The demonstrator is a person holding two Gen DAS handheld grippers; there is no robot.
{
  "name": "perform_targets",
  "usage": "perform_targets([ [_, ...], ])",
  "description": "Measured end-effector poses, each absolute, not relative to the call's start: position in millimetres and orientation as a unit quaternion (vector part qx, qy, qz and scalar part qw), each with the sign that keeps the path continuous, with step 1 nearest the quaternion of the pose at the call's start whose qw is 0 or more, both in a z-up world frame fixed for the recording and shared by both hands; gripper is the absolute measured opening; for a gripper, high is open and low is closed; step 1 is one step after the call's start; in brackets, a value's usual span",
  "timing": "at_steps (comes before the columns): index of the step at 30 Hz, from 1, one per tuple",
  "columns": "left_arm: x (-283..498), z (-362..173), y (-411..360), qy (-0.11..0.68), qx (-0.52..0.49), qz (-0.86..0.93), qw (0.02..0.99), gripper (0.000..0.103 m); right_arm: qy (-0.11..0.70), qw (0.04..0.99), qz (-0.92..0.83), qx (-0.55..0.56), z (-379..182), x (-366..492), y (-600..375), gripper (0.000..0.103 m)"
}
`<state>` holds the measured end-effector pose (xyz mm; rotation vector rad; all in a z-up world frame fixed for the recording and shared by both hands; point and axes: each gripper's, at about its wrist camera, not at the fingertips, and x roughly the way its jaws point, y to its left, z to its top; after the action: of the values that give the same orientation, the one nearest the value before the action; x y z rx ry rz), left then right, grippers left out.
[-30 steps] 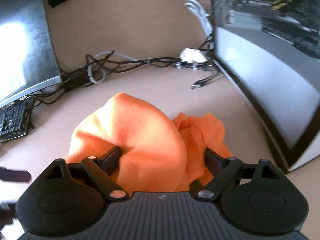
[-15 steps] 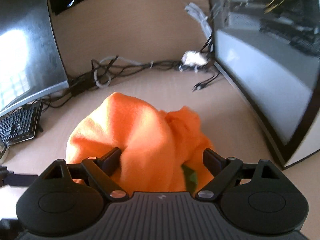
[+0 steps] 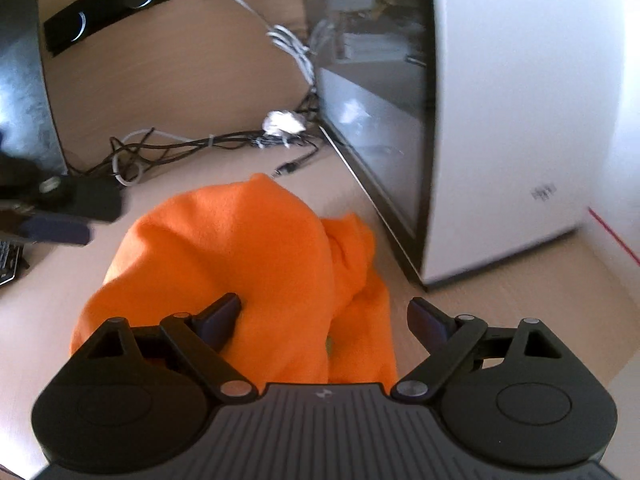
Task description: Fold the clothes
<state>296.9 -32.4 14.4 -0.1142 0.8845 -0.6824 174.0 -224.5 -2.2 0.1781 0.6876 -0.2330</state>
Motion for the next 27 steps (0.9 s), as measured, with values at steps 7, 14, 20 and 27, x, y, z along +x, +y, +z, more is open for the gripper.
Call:
perform_targets([
  [7, 288, 1, -32, 0.440, -0.050, -0.306, 0.843, 0.102, 0.314, 0.937, -0.045, 0.145, -6, 146, -234, 0.074],
  [14, 263, -4, 67, 0.443, -0.115, -0.181, 0.871, 0.102, 0.296, 0.948, 0.108, 0.043, 4, 180, -158, 0.062],
  [20, 229, -2, 145, 0.425, -0.167, -0.076, 0.886, 0.102, 0.329, 0.922, 0.204, -0.003, -5, 216, -88, 0.059],
  [27, 186, 11, 220, 0.396, -0.171, 0.030, 0.902, 0.102, 0.331, 0.897, 0.286, 0.066, 22, 268, -17, 0.028],
])
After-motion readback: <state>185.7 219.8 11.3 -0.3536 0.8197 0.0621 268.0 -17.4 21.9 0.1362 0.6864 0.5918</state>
